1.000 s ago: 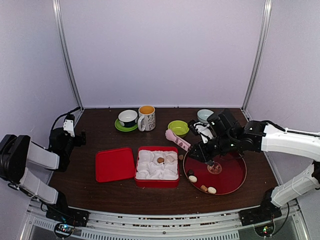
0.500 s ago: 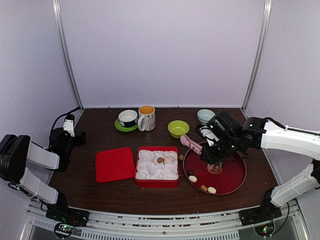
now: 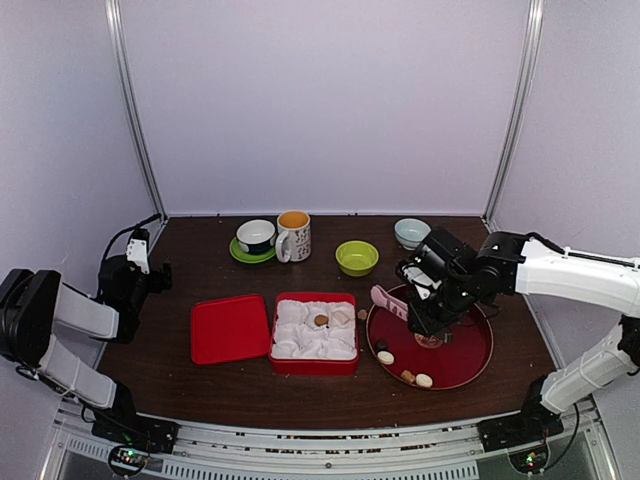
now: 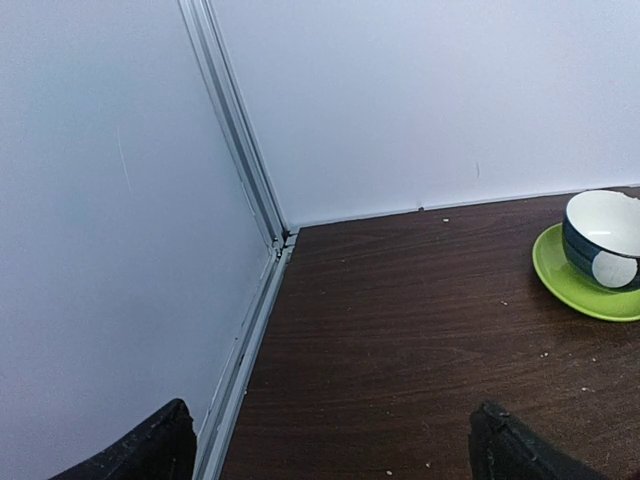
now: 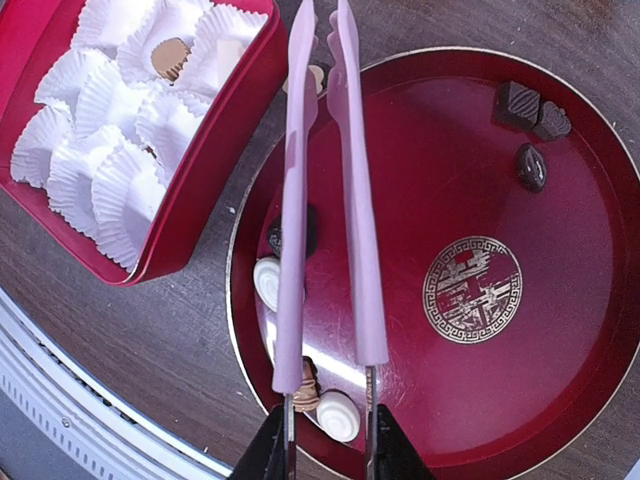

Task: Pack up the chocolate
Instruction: Move the packing box to the center of the board.

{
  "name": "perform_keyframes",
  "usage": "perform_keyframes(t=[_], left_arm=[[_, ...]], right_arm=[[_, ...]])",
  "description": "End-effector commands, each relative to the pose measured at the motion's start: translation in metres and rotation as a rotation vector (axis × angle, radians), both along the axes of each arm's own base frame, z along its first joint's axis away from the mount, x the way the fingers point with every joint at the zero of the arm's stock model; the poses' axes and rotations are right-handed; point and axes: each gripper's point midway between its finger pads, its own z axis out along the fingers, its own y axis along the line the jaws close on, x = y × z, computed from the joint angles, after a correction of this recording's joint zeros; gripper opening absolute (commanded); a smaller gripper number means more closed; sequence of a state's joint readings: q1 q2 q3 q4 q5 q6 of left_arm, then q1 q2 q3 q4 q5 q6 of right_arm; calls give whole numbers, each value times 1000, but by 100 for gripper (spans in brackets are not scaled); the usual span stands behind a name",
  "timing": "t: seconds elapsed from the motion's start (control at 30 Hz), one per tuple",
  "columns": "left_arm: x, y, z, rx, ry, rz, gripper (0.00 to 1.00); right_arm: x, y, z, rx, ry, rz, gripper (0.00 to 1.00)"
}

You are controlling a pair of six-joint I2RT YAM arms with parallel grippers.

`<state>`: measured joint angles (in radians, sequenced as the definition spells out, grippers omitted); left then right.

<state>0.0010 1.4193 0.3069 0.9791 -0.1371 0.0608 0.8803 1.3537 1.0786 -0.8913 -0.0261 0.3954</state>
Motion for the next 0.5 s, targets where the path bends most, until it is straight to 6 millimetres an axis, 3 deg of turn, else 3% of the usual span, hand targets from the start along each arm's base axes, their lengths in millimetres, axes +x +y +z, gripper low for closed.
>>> perform_keyframes(t=[0.0,0.47], left_arm=[[4,2,17,-6,-66,1,98],[4,3,17,-6,-65,3,98]], right_arm=[[-1,11,5,38,55,-38,24],[-6,51,-13,99,130,-57,19]])
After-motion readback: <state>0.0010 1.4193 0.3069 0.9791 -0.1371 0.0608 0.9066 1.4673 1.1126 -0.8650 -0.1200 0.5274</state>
